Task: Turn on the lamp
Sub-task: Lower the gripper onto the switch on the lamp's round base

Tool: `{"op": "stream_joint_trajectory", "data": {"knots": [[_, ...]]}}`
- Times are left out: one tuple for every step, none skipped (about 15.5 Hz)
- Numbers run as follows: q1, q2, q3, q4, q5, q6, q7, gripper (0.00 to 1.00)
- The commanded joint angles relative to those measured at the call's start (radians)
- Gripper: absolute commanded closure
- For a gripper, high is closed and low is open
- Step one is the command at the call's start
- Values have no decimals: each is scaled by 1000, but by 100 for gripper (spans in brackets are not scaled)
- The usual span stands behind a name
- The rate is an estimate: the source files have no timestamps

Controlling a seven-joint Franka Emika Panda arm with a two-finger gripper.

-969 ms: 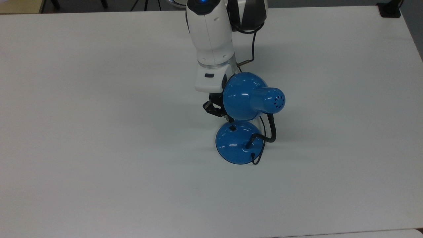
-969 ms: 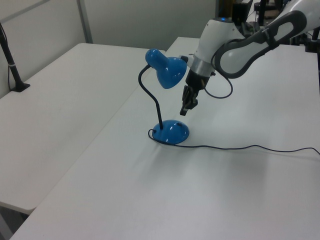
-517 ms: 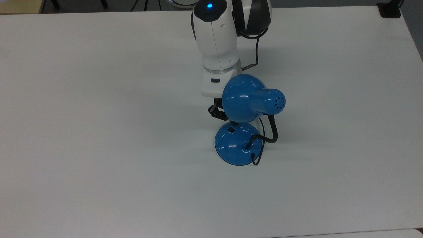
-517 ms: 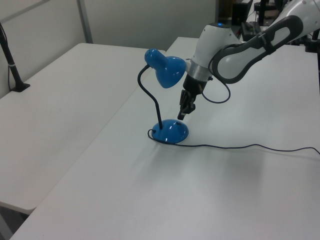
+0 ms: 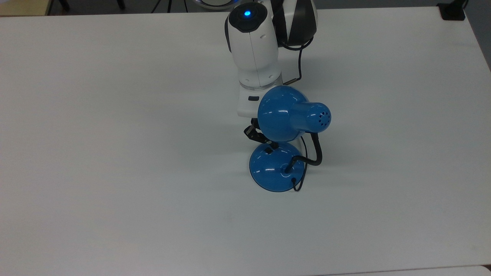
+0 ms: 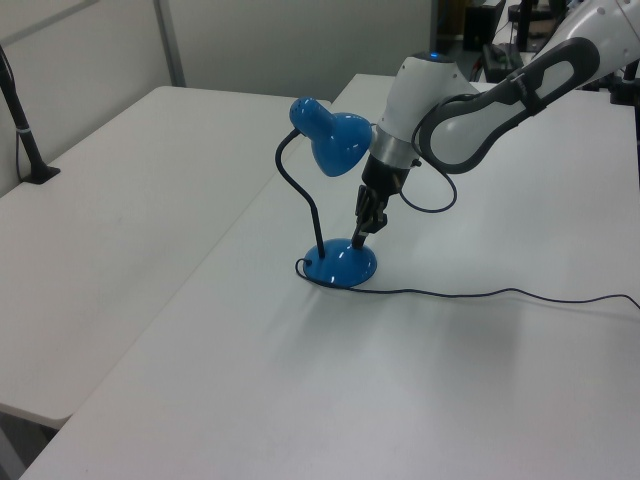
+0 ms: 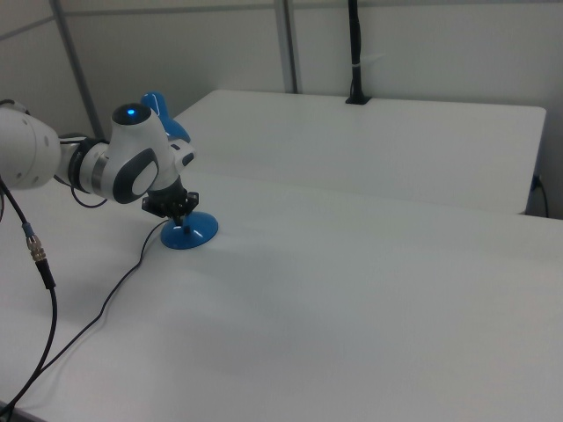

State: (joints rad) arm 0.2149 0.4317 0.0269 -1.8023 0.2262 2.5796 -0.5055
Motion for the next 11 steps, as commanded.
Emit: {"op": "stream_joint_trajectory", "data": {"knots": [[1,2,-1,-2,-8,49,-24,100],[-3,2,1,-14,-7,95,-24,100],[-9,2,5,-40,-7,140,-24,100],[-21,2,17,-54,-7,187,-25,100],[-26,2,19,-60,-7,194,-25,100],[-26,1,19,-60,-7,194,-28,100],[-26,1,19,-60,-7,194,-30,100],[-26,1,19,-60,-7,195,-30,100],[-26,1,19,-58,-7,194,-30,100],[-26,1,19,-58,-7,194,-30,100],[-26,-1,21,-60,-7,194,-30,100]]}}
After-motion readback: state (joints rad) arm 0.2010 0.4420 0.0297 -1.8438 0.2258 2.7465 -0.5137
